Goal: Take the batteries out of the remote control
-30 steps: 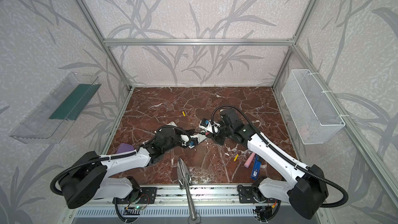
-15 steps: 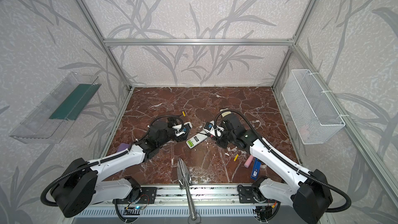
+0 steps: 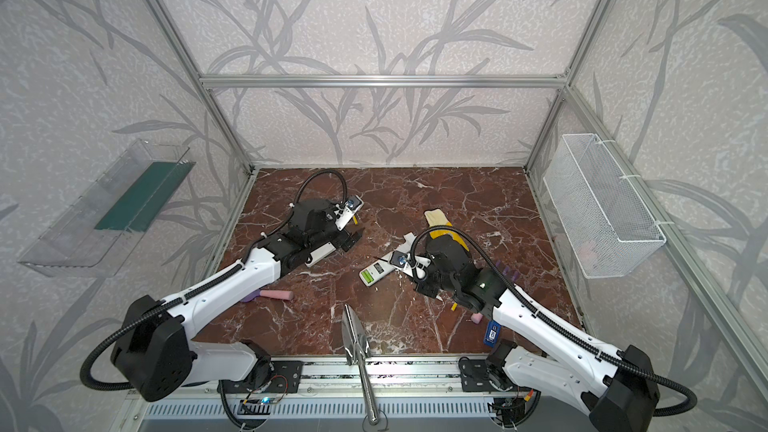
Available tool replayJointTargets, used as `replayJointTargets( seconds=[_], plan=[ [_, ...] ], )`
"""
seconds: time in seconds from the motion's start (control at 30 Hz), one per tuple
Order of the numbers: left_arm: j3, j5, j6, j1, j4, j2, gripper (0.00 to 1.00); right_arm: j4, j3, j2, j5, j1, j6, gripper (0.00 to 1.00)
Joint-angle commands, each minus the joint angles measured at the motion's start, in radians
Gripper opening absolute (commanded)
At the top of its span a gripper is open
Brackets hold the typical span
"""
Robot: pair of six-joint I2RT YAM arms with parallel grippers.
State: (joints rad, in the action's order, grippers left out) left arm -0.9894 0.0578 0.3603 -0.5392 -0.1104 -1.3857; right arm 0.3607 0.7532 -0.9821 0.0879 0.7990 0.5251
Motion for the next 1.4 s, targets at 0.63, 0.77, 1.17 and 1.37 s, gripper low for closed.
replayJointTargets(
  seconds=[0.63,0.77,1.17,1.37],
  plan=[
    [-0.53,0.151,-0.097,-0.122,-0.736,-0.556,0.8,0.05,-0.006,-0.058,-0.399,0.333,0.03,0.0],
    [-0.605,0.132,-0.098,-0.164,-0.789,-0.634,0.8,0.058,-0.01,-0.066,-0.391,0.333,0.016,0.0],
    [-0.714,0.121,-0.122,-0.201,-0.896,-0.759,0.73,0.074,-0.003,-0.087,-0.374,0.336,-0.017,0.0],
    [-0.757,0.108,-0.15,-0.204,-0.925,-0.819,0.69,0.062,0.01,-0.119,-0.365,0.343,-0.017,0.0]
  ],
)
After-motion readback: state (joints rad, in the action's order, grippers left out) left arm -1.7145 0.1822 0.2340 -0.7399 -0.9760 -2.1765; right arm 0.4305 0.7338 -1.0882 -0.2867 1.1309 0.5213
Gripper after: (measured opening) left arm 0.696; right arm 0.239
